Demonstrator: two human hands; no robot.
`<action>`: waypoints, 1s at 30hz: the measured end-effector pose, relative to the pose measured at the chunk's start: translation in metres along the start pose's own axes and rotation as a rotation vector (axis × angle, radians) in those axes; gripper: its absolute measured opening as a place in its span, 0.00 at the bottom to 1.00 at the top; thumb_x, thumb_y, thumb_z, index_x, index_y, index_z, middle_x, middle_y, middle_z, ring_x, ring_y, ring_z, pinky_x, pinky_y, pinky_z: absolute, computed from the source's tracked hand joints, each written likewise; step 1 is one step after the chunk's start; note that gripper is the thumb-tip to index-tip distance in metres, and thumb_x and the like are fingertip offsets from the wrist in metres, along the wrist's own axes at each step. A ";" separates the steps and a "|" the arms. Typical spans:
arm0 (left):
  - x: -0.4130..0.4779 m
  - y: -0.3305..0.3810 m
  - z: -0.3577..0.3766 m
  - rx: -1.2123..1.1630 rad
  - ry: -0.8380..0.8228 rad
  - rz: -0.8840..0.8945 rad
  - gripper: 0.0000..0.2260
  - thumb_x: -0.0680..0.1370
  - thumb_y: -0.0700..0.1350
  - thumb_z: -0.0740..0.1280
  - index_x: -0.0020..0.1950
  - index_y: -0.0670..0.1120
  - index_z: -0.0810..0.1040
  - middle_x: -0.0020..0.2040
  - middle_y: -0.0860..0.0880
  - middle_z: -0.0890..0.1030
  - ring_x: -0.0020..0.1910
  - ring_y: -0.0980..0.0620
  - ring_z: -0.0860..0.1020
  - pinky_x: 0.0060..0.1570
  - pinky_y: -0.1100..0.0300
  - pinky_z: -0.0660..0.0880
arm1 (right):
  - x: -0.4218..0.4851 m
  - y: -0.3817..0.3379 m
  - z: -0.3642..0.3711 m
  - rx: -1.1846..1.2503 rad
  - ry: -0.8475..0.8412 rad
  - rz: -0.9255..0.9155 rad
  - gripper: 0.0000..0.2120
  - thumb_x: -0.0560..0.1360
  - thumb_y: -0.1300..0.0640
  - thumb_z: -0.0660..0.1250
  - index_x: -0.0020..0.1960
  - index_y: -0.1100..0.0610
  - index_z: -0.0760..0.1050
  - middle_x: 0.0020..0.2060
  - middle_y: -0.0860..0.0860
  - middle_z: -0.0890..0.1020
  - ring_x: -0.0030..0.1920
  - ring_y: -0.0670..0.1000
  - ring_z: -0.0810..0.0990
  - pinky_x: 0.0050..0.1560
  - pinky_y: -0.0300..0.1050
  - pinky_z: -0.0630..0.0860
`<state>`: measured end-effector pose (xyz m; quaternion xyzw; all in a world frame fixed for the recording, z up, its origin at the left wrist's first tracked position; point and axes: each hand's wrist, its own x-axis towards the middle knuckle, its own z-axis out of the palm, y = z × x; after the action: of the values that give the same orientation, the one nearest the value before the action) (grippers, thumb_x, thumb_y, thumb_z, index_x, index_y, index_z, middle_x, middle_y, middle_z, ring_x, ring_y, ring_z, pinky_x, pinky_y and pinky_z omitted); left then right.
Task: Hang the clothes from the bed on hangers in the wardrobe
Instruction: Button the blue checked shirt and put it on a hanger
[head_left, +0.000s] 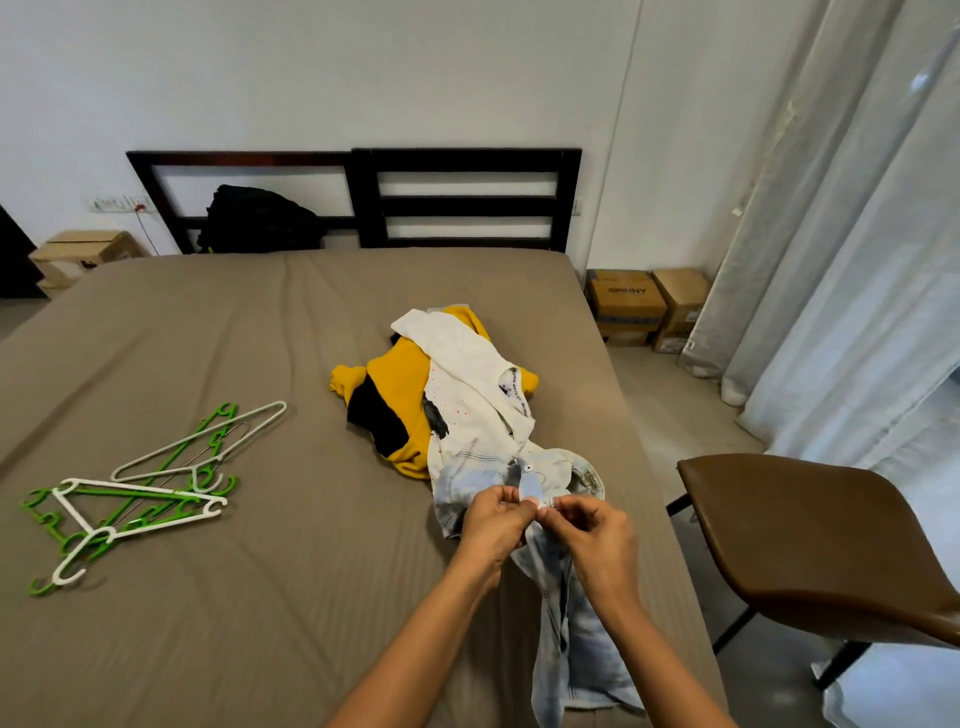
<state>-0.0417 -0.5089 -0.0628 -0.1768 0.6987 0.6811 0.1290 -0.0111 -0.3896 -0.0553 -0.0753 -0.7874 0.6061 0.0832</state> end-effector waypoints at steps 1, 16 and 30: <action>0.000 0.000 0.001 0.007 0.008 0.011 0.03 0.77 0.40 0.67 0.45 0.41 0.75 0.29 0.50 0.75 0.26 0.58 0.70 0.28 0.66 0.68 | -0.001 0.001 0.000 -0.013 0.016 -0.006 0.03 0.68 0.61 0.75 0.39 0.55 0.83 0.32 0.47 0.84 0.35 0.44 0.82 0.36 0.33 0.76; -0.009 -0.001 0.006 -0.058 0.122 -0.079 0.09 0.72 0.39 0.70 0.32 0.42 0.76 0.21 0.49 0.72 0.19 0.54 0.66 0.21 0.66 0.64 | -0.010 0.019 0.012 -0.539 0.098 -0.374 0.05 0.72 0.56 0.68 0.45 0.55 0.81 0.35 0.49 0.82 0.33 0.48 0.79 0.33 0.43 0.77; -0.011 0.005 0.003 -0.477 0.006 -0.417 0.03 0.72 0.32 0.71 0.39 0.35 0.79 0.27 0.43 0.81 0.23 0.51 0.79 0.22 0.63 0.75 | -0.022 0.017 0.026 -0.985 0.112 -0.651 0.17 0.57 0.65 0.81 0.43 0.60 0.81 0.30 0.53 0.76 0.23 0.49 0.75 0.20 0.39 0.70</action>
<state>-0.0343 -0.5047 -0.0536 -0.3435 0.4682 0.7841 0.2188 0.0052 -0.4142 -0.0790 0.1082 -0.9531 0.1077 0.2615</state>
